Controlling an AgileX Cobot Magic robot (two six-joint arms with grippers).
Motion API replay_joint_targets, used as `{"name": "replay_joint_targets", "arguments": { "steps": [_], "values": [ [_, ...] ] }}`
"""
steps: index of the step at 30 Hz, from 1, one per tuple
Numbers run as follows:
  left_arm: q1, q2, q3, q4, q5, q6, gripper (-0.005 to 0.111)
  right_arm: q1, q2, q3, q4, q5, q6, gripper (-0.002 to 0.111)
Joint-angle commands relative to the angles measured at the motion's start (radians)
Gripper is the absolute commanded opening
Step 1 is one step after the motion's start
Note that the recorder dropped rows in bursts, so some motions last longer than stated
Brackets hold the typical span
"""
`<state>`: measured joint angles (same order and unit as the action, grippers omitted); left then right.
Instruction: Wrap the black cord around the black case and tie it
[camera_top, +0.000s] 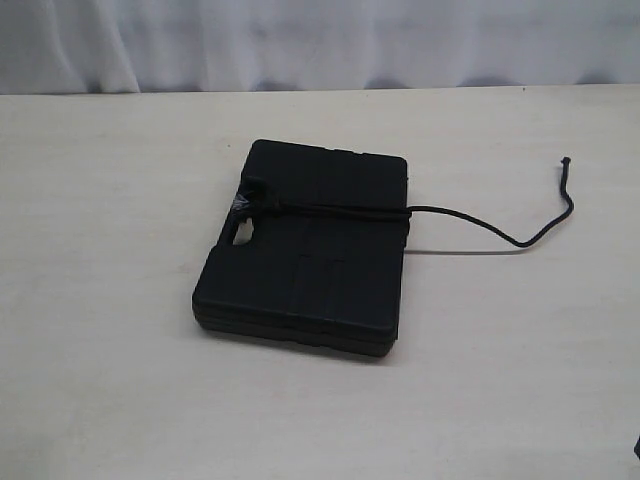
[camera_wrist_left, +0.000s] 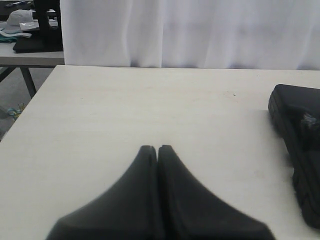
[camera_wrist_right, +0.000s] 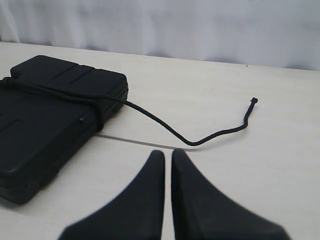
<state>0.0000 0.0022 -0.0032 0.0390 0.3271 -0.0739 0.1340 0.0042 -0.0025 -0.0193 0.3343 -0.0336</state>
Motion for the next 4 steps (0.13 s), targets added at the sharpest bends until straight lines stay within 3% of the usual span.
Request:
{"name": "replay_joint_targets", "arguments": {
  "steps": [1, 4],
  "values": [
    [0.0, -0.002, 0.003, 0.002, -0.002, -0.006, 0.0, -0.005, -0.004, 0.002, 0.005, 0.004, -0.003, 0.004],
    [0.0, -0.002, 0.003, 0.002, -0.002, -0.006, 0.0, -0.005, -0.004, 0.002, 0.005, 0.004, -0.003, 0.004]
  ]
}}
